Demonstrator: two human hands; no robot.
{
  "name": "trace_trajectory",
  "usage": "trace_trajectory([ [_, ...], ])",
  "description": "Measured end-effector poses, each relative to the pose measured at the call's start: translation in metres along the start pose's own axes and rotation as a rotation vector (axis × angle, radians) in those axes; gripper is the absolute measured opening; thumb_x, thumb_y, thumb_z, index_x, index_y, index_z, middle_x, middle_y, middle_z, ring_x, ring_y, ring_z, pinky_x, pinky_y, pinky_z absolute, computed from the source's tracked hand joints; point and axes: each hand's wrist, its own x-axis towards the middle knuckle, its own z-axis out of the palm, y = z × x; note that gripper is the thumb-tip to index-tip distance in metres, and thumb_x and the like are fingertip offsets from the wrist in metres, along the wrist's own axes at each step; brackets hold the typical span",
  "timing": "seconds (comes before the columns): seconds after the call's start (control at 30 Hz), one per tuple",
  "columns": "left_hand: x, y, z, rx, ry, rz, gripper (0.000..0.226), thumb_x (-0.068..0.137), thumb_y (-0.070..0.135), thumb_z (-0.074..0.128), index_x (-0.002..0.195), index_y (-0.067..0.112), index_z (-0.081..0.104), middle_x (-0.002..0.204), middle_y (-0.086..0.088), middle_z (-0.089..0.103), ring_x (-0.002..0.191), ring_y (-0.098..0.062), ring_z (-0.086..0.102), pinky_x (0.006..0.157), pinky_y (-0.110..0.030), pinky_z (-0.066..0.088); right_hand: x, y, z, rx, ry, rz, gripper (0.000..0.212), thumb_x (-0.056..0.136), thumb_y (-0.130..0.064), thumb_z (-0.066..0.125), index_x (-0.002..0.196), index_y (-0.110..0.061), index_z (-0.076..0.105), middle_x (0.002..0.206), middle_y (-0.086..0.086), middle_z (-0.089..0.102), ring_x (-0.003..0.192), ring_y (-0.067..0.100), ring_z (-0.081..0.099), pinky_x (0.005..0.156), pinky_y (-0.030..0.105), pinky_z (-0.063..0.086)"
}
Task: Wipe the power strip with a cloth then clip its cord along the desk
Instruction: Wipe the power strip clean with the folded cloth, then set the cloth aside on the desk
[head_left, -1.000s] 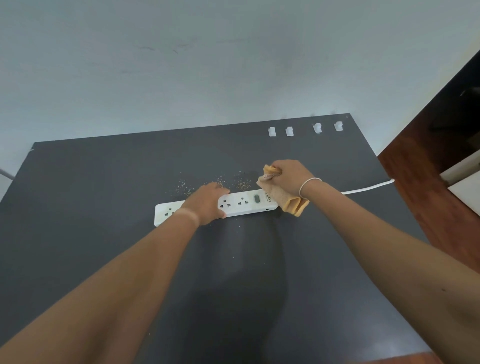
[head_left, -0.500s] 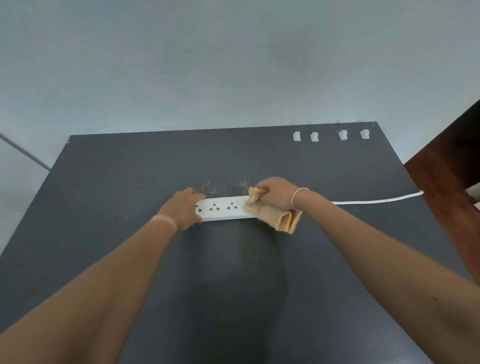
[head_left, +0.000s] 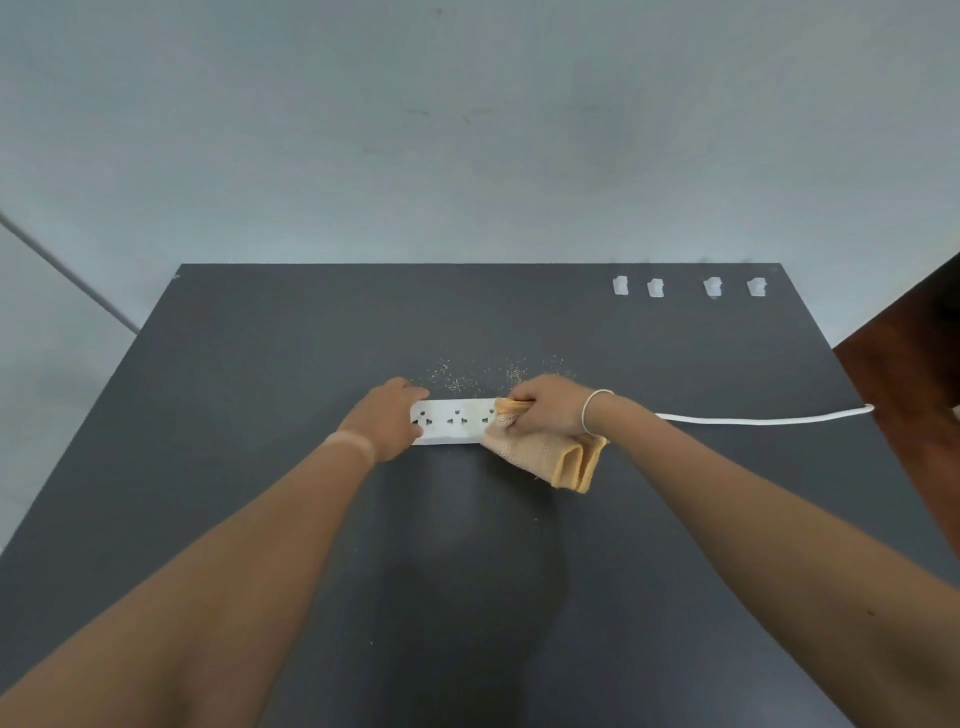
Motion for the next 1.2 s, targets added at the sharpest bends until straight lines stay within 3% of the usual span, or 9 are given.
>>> trace_trajectory([
  [0.13, -0.007, 0.007, -0.009, -0.117, 0.056, -0.023, 0.044, 0.092, 0.011, 0.05, 0.136, 0.012, 0.048, 0.143, -0.008, 0.044, 0.134, -0.025, 0.042, 0.111, -0.031, 0.032, -0.012, 0.001, -0.016, 0.264, 0.112, -0.026, 0.033, 0.088, -0.041, 0.055, 0.095, -0.009, 0.058, 0.097, 0.007, 0.057, 0.091, 0.025, 0.054, 0.077, 0.034, 0.041],
  [0.27, -0.016, 0.026, -0.025, -0.362, 0.129, -0.051, 0.038, 0.09, 0.012, 0.052, 0.128, 0.01, 0.057, 0.135, -0.006, 0.057, 0.12, -0.02, 0.055, 0.096, -0.02, 0.039, -0.021, 0.0, -0.027, 0.618, 0.154, 0.0, 0.045, 0.09, -0.05, 0.047, 0.117, -0.015, 0.056, 0.119, 0.006, 0.061, 0.108, 0.024, 0.058, 0.099, 0.041, 0.045],
  [0.33, -0.022, 0.038, -0.033, -0.483, 0.143, -0.049, 0.036, 0.091, 0.015, 0.053, 0.126, 0.011, 0.058, 0.131, -0.005, 0.059, 0.108, -0.018, 0.058, 0.082, -0.015, 0.045, -0.024, -0.005, -0.032, 0.754, 0.159, -0.031, 0.037, 0.089, -0.043, 0.052, 0.114, -0.017, 0.059, 0.122, 0.009, 0.062, 0.112, 0.028, 0.059, 0.105, 0.049, 0.042],
  [0.43, -0.031, 0.053, -0.043, -0.665, 0.156, -0.065, 0.032, 0.092, 0.02, 0.053, 0.121, 0.01, 0.061, 0.119, -0.006, 0.062, 0.103, -0.021, 0.061, 0.091, -0.027, 0.051, -0.028, -0.016, -0.036, 0.887, 0.166, -0.083, 0.025, 0.09, -0.023, 0.052, 0.112, -0.012, 0.059, 0.123, 0.017, 0.062, 0.112, 0.034, 0.059, 0.107, 0.054, 0.04],
  [0.53, -0.041, 0.063, -0.052, -0.878, 0.15, -0.101, 0.022, 0.094, 0.03, 0.05, 0.099, 0.012, 0.061, 0.103, -0.006, 0.06, 0.092, -0.02, 0.059, 0.08, -0.024, 0.051, -0.032, -0.033, -0.036, 0.914, 0.2, -0.144, 0.015, 0.091, -0.017, 0.052, 0.1, -0.02, 0.064, 0.117, 0.013, 0.065, 0.112, 0.031, 0.06, 0.104, 0.05, 0.044],
  [0.8, -0.06, 0.026, -0.072, -1.178, 0.198, -0.165, 0.06, 0.089, 0.057, 0.042, 0.108, 0.006, 0.069, 0.102, -0.007, 0.07, 0.099, -0.02, 0.065, 0.084, -0.029, 0.053, -0.031, -0.083, -0.019, 0.955, 0.214, -0.26, 0.021, 0.09, -0.004, 0.052, 0.107, -0.01, 0.064, 0.107, 0.011, 0.063, 0.1, 0.025, 0.059, 0.1, 0.044, 0.047],
  [0.97, -0.075, -0.024, -0.081, -1.123, 0.202, -0.208, 0.034, 0.084, 0.027, 0.059, 0.109, 0.004, 0.068, 0.109, -0.007, 0.07, 0.104, -0.022, 0.065, 0.103, -0.041, 0.047, -0.022, -0.126, 0.004, 0.895, 0.228, -0.202, 0.014, 0.091, -0.013, 0.053, 0.098, -0.02, 0.064, 0.111, 0.008, 0.062, 0.11, 0.031, 0.058, 0.098, 0.046, 0.049],
  [1.07, -0.093, -0.063, -0.089, -1.025, 0.153, -0.185, 0.021, 0.084, 0.009, 0.057, 0.101, 0.005, 0.07, 0.1, -0.007, 0.067, 0.094, -0.021, 0.062, 0.095, -0.036, 0.05, -0.016, -0.157, 0.023, 0.847, 0.283, -0.185, 0.014, 0.092, -0.016, 0.052, 0.102, -0.018, 0.063, 0.11, 0.006, 0.061, 0.11, 0.03, 0.057, 0.097, 0.044, 0.05],
  [1.2, -0.113, -0.123, -0.101, -0.914, 0.175, -0.196, 0.009, 0.085, 0.011, 0.06, 0.087, 0.013, 0.068, 0.093, -0.005, 0.065, 0.088, -0.019, 0.06, 0.084, -0.031, 0.051, -0.002, -0.201, 0.054, 0.706, 0.358, -0.153, 0.021, 0.092, -0.019, 0.052, 0.109, -0.015, 0.064, 0.108, 0.001, 0.06, 0.107, 0.025, 0.055, 0.097, 0.041, 0.045],
])
